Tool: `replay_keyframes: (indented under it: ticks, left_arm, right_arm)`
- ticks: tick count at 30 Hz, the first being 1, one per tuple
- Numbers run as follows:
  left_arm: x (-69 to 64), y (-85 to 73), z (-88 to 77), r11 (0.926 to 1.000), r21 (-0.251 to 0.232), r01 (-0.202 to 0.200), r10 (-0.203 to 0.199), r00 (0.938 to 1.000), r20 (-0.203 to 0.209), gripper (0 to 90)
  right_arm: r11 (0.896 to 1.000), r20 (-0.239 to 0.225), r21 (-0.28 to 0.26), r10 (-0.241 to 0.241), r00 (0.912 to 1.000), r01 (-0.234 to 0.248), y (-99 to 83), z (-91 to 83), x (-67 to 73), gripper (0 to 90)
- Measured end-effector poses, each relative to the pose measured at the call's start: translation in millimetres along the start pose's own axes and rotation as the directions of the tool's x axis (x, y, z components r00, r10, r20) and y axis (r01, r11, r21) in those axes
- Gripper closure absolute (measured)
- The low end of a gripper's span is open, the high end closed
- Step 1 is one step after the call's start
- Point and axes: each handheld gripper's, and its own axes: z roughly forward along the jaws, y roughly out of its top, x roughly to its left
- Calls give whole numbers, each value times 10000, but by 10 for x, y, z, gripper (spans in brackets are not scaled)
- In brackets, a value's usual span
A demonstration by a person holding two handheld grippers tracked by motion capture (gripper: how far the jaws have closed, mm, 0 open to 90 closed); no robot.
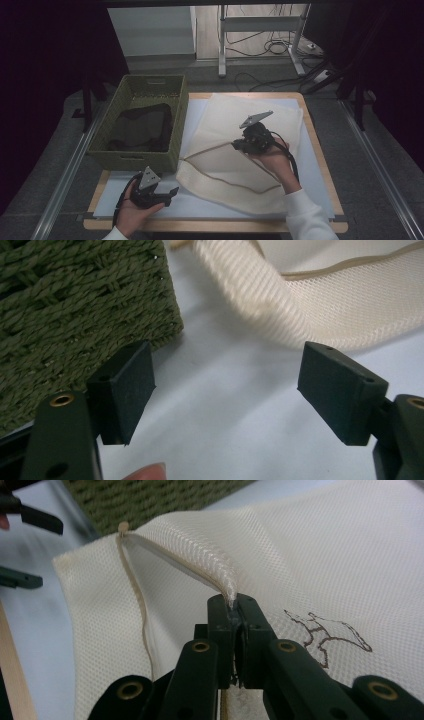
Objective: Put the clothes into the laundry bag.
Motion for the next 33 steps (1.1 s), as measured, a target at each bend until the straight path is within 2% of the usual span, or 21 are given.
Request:
replay_keyframes:
  ticks: [6,10,15,17,26,33]
  left_arm:
    - [-22,10,-1,9999,-7,-109,109,9999,-15,223]
    - [-31,6,-17,10000,-12,-40,40,10000,-3,221]
    - [-53,13,-24,10000,-39,-87,87,9999,-57,219]
    - [-67,12,-13,9998,7,-174,174,9998,-67,218]
    - [-58,10,0,9998,48,-196,196,9998,-65,217]
    - [-58,19,6,9998,28,-211,212,9998,-29,216]
  right_arm:
    - [9986,46,-529,4,10000,-2,59,-135,-42,864]
    - [9966,65,-823,43,10000,-37,92,-197,-84,864]
    - [9945,110,-1045,64,9999,-52,99,-271,-93,864]
    - [9921,154,-1252,147,9998,-126,98,-348,-92,865]
    - [9845,320,-1739,277,9991,-217,93,-499,-122,865]
    - [9840,375,-1769,270,9989,-199,88,-504,-108,865]
